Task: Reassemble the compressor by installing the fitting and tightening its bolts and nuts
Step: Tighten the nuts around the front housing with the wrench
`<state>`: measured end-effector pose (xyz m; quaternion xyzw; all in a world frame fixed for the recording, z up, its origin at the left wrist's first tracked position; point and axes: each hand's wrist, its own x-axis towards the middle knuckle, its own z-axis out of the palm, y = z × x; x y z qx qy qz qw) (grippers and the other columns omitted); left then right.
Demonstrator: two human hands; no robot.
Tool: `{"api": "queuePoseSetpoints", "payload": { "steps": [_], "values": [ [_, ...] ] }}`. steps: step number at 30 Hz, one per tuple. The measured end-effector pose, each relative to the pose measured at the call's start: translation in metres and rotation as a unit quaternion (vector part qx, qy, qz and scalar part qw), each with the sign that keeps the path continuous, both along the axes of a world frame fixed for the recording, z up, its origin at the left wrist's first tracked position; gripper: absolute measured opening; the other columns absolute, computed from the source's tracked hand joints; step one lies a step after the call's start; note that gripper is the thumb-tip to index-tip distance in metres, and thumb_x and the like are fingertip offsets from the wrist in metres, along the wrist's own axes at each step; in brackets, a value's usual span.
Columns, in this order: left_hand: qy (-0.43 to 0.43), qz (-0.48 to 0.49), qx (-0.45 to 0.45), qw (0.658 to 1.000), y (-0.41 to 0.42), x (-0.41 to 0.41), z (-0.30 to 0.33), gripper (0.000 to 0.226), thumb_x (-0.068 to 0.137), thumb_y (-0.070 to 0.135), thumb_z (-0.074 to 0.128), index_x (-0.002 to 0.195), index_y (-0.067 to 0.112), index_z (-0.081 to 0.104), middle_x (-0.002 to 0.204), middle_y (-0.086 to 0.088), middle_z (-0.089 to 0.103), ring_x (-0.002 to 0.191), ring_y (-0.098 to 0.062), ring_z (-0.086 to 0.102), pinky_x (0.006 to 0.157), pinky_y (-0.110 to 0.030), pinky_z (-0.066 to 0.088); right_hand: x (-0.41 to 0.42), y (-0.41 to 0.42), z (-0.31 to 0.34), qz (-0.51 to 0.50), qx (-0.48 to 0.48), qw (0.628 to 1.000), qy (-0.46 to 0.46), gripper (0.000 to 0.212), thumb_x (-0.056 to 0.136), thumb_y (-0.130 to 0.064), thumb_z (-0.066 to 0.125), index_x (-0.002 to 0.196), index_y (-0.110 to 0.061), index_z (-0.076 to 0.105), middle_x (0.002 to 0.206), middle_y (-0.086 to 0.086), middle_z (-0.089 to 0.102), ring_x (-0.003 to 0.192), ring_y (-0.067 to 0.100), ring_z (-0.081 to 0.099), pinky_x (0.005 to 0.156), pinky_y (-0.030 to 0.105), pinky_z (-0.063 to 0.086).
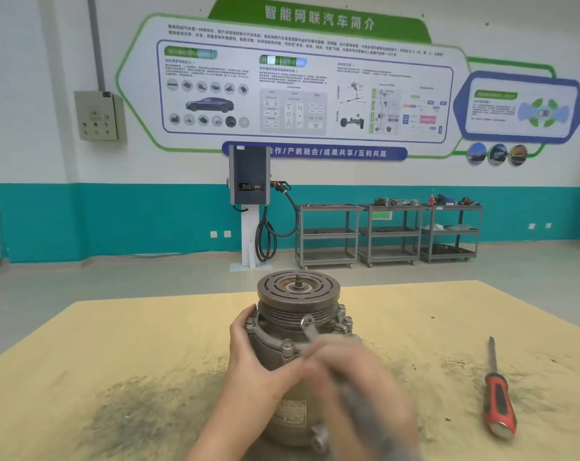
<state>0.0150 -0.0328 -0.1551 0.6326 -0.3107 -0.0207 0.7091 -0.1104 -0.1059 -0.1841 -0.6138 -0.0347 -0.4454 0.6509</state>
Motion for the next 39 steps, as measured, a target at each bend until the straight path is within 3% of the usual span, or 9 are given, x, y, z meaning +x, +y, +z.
{"api": "queuePoseSetpoints", "payload": {
  "steps": [1,7,16,21,27,31,34,36,39],
  "values": [
    [-0.008,-0.008,0.018,1.000,0.002,0.002,0.000,0.100,0.031,0.065,0.088,0.113,0.070,0.032,0.124,0.020,0.058,0.111,0.001,0.058,0.091,-0.025,0.047,-0.007,-0.014,0.038,-0.084,-0.075,0.994,-0.008,0.016,0.089,-0.051,0.058,0.081,-0.038,0.062,0.076,-0.002,0.071,0.057,0.015,0.065,0.052,0.018,0.050],
    [-0.013,-0.016,0.030,0.999,0.004,-0.002,0.000,0.093,0.040,0.062,0.087,0.114,0.066,0.030,0.127,0.021,0.055,0.115,0.004,0.054,0.096,-0.026,0.045,0.004,-0.039,0.070,-0.012,0.183,0.982,-0.053,0.008,0.101,-0.007,0.039,0.096,-0.009,0.044,0.061,0.007,0.062,0.046,0.017,0.051,0.042,0.023,0.041],
    [-0.057,0.102,0.030,0.993,-0.014,-0.025,-0.002,0.093,0.045,0.055,0.088,0.113,0.047,0.025,0.133,0.011,0.036,0.125,-0.014,0.043,0.108,-0.043,0.039,0.015,-0.070,0.076,0.049,0.301,0.953,0.006,0.018,0.100,-0.001,0.037,0.085,-0.009,0.044,0.059,0.006,0.055,0.043,0.015,0.047,0.039,0.021,0.039],
    [-0.072,0.164,0.024,0.983,-0.020,-0.032,-0.002,0.095,0.049,0.047,0.089,0.117,0.038,0.023,0.131,0.009,0.032,0.123,-0.015,0.041,0.109,-0.047,0.034,0.003,-0.047,0.056,-0.054,0.202,0.972,-0.104,0.013,0.103,-0.007,0.035,0.091,-0.012,0.040,0.062,0.004,0.061,0.050,0.019,0.055,0.046,0.024,0.045],
    [-0.072,0.165,0.036,0.983,-0.021,-0.031,0.001,0.095,0.051,0.042,0.090,0.119,0.035,0.024,0.132,0.008,0.032,0.125,-0.018,0.041,0.109,-0.046,0.035,-0.003,-0.026,0.065,-0.154,0.071,0.979,-0.111,0.015,0.090,-0.030,0.044,0.093,-0.016,0.040,0.071,0.004,0.066,0.056,0.019,0.063,0.052,0.025,0.052],
    [-0.027,0.124,0.022,0.992,-0.028,-0.037,0.003,0.116,0.040,0.065,0.086,0.131,0.028,0.024,0.142,-0.003,0.032,0.130,-0.026,0.039,0.111,-0.048,0.033,0.005,-0.001,0.047,-0.266,-0.121,0.949,-0.122,0.015,0.098,-0.048,0.044,0.090,-0.039,0.052,0.084,-0.007,0.066,0.065,0.011,0.064,0.060,0.025,0.053],
    [0.043,0.052,-0.013,0.998,-0.031,-0.037,0.007,0.130,0.040,0.070,0.083,0.140,0.014,0.024,0.147,-0.021,0.032,0.136,-0.036,0.034,0.114,-0.053,0.028,0.012,0.015,0.036,-0.301,-0.307,0.901,-0.053,0.025,0.099,-0.049,0.039,0.085,-0.033,0.050,0.096,-0.016,0.057,0.086,0.005,0.060,0.071,0.024,0.048],
    [0.028,0.114,-0.006,0.993,-0.026,-0.030,0.006,0.100,0.042,0.044,0.091,0.124,0.030,0.036,0.133,-0.009,0.046,0.126,-0.034,0.047,0.104,-0.048,0.041,0.008,0.015,0.044,-0.268,-0.277,0.921,-0.060,0.022,0.098,-0.051,0.041,0.090,-0.034,0.053,0.100,-0.017,0.060,0.093,0.008,0.062,0.078,0.027,0.049],
    [-0.034,0.167,0.025,0.985,-0.020,-0.035,0.002,0.100,0.038,0.059,0.085,0.115,0.043,0.023,0.133,0.005,0.038,0.124,-0.019,0.044,0.106,-0.043,0.040,-0.007,-0.001,0.069,-0.191,-0.118,0.966,-0.125,0.009,0.100,-0.043,0.040,0.097,-0.044,0.048,0.087,-0.004,0.069,0.068,0.009,0.065,0.064,0.020,0.050]
  ]
}}
